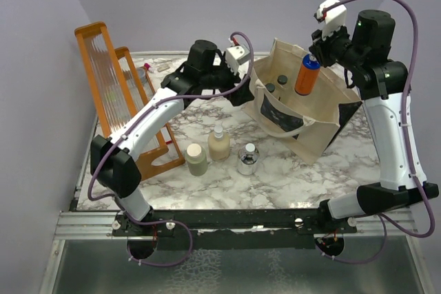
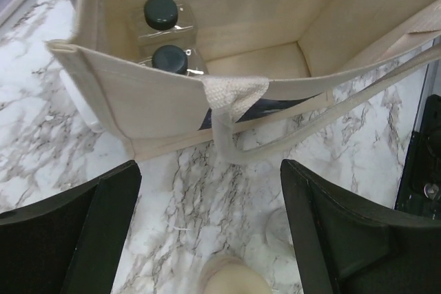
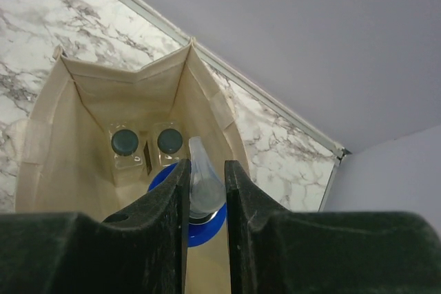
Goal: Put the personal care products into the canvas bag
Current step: Place the care product in the canvas bag.
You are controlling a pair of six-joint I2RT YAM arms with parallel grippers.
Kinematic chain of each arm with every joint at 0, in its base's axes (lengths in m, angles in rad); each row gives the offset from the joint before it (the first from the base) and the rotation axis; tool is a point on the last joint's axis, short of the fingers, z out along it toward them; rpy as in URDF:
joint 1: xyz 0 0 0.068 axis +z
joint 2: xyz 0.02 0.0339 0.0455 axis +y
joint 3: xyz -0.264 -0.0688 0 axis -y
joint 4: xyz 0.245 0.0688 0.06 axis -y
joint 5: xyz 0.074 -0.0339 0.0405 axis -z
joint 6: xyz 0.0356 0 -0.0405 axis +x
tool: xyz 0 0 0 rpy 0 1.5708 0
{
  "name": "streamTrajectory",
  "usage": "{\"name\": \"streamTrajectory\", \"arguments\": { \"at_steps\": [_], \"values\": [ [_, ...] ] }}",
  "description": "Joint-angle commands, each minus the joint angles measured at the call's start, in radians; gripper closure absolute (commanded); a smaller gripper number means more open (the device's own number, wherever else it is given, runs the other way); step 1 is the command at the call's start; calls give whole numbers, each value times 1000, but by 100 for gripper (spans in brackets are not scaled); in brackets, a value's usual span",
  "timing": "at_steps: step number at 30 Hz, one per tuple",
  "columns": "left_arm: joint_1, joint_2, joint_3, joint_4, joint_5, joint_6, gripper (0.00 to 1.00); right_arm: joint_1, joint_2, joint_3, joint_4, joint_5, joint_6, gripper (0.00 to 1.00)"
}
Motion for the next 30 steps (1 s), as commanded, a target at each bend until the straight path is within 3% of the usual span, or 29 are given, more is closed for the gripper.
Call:
{"name": "streamTrajectory", "arguments": {
  "at_steps": [1,5,9,22,30],
  "values": [
    [-42,36,-23,109,-11,-4,17,-21,-51,-41,130,-70,16,99],
    [-74,104,-12,152,-13,-30,21,-28,-64,-78,130,-74,6,99],
    [-84,130,-13,185,1,-57,34,-34,-81,-129,138,-80,-5,99],
    [-86,132,-32,184,56,-48,98,-37,-92,-316,227,-98,-46,99],
    [-86,121,-46,168,76,-32,100,-37,-71,-410,319,-114,-84,99]
  ]
}}
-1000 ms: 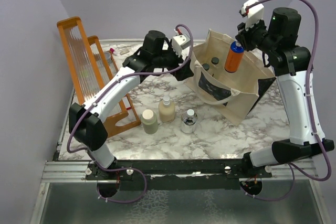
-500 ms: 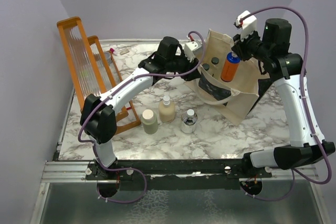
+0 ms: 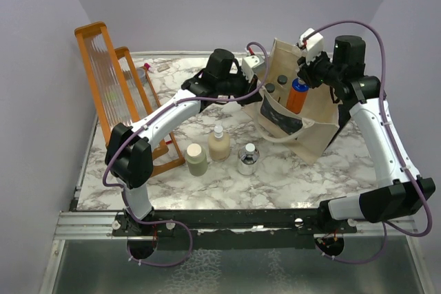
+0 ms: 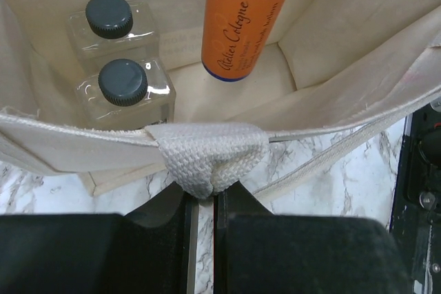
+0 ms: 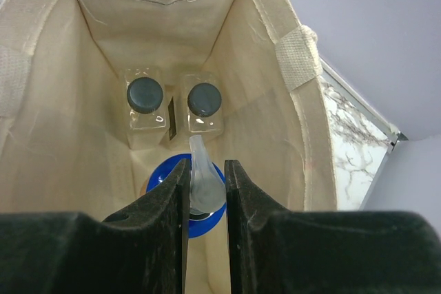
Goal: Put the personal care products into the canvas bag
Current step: Place the care product in the canvas bag.
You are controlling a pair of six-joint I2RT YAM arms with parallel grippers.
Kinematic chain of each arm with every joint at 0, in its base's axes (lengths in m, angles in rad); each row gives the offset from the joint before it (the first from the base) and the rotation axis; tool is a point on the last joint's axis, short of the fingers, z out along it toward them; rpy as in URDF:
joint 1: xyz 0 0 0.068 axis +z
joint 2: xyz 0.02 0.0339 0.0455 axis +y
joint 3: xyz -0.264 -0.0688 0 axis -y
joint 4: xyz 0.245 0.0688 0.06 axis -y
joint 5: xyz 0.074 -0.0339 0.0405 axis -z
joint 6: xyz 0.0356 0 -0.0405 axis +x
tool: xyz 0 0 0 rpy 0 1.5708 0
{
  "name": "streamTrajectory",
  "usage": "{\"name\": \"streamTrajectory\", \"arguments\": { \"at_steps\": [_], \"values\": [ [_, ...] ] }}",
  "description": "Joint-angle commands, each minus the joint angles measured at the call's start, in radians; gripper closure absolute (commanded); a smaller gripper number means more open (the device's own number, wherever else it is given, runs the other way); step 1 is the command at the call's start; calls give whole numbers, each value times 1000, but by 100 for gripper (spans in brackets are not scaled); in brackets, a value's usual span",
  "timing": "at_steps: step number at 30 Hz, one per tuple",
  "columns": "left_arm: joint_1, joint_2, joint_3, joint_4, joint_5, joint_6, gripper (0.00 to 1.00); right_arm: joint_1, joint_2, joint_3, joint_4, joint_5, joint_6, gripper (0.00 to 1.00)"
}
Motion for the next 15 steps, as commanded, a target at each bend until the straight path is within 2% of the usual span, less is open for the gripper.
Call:
{"name": "streamTrajectory", "arguments": {
  "at_steps": [1,15],
  "values": [
    [-3,-27,-20,5,55,15,100,-6,0,-24,172,-47,-40,99],
    [-5,-42,-10,-19,83,31,100,-7,60,-192,378,-155,-68,99]
  ]
}}
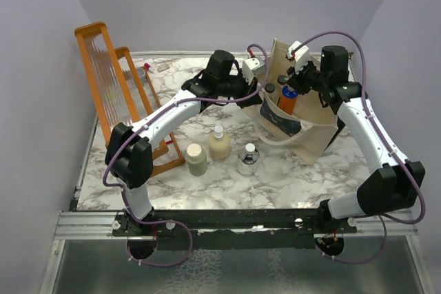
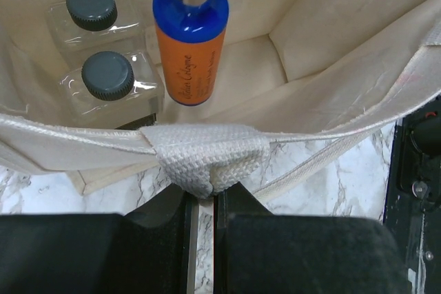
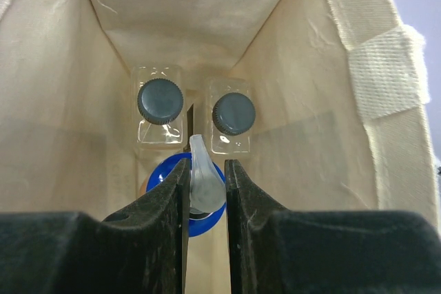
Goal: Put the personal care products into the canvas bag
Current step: Place the care product in the canvas bag.
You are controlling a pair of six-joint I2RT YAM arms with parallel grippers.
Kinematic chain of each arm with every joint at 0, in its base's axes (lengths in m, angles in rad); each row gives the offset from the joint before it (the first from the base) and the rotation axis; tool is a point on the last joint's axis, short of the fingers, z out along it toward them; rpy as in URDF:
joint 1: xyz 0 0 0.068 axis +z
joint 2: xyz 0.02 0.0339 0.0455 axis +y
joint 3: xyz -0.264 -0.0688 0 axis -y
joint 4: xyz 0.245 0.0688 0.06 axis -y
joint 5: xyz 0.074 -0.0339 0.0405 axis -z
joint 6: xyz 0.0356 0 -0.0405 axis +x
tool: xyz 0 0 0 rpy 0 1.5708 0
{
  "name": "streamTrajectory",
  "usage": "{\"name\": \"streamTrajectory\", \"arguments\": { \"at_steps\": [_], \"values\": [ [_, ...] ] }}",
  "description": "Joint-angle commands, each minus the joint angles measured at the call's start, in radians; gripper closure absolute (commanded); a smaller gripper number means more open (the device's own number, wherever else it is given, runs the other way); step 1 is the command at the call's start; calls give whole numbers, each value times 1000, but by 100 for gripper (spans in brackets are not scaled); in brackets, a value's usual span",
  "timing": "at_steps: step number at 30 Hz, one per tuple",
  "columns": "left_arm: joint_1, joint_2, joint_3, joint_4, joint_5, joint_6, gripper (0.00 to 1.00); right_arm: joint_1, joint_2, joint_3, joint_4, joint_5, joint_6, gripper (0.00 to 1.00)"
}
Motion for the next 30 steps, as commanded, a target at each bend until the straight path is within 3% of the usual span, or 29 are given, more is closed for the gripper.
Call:
{"name": "streamTrajectory", "arguments": {
  "at_steps": [1,19,30],
  "values": [
    [-5,-42,3,-11,47,16,100,-6,22,-8,191,-74,-14,99],
    [-5,-58,3,-45,32,55,100,-6,98,-79,356,-147,11,99],
    [-5,-60,21,-64,27,72,100,-7,79,-108,272,-83,-67,99]
  ]
}}
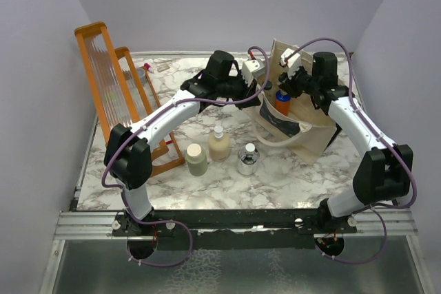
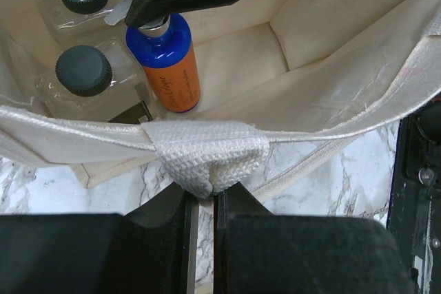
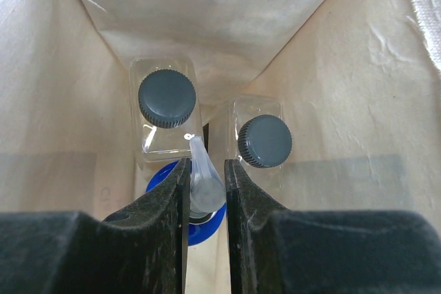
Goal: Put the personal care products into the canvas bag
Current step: Place the care product in the canvas bag.
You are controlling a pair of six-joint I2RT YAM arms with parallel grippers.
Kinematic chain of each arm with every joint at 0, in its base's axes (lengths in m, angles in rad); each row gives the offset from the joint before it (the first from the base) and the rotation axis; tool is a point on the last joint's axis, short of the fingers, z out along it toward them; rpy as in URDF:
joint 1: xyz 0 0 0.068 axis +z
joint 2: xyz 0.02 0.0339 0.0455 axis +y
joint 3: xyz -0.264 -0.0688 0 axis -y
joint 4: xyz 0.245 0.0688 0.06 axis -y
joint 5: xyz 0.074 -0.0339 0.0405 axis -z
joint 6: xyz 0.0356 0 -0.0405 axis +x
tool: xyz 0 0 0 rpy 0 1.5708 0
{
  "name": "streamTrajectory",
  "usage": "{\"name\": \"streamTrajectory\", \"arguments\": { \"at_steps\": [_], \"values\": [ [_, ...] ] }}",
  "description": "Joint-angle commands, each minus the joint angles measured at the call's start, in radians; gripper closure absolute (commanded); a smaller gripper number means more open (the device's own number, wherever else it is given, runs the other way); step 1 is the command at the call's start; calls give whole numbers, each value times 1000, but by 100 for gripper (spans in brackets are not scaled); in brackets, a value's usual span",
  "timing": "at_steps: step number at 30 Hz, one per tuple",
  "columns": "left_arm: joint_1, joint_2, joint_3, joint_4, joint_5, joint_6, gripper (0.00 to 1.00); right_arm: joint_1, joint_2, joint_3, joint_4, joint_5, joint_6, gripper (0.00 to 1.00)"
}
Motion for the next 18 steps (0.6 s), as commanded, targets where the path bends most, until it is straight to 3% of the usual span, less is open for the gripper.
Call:
{"name": "streamTrajectory", "arguments": {
  "at_steps": [1,18],
  "values": [
    [-5,-51,22,-24,24,22,100,-6,-30,1,47,22,-53,99],
    [-9,-45,29,-30,28,28,100,-5,-10,-48,-87,109,-119,95]
  ]
}}
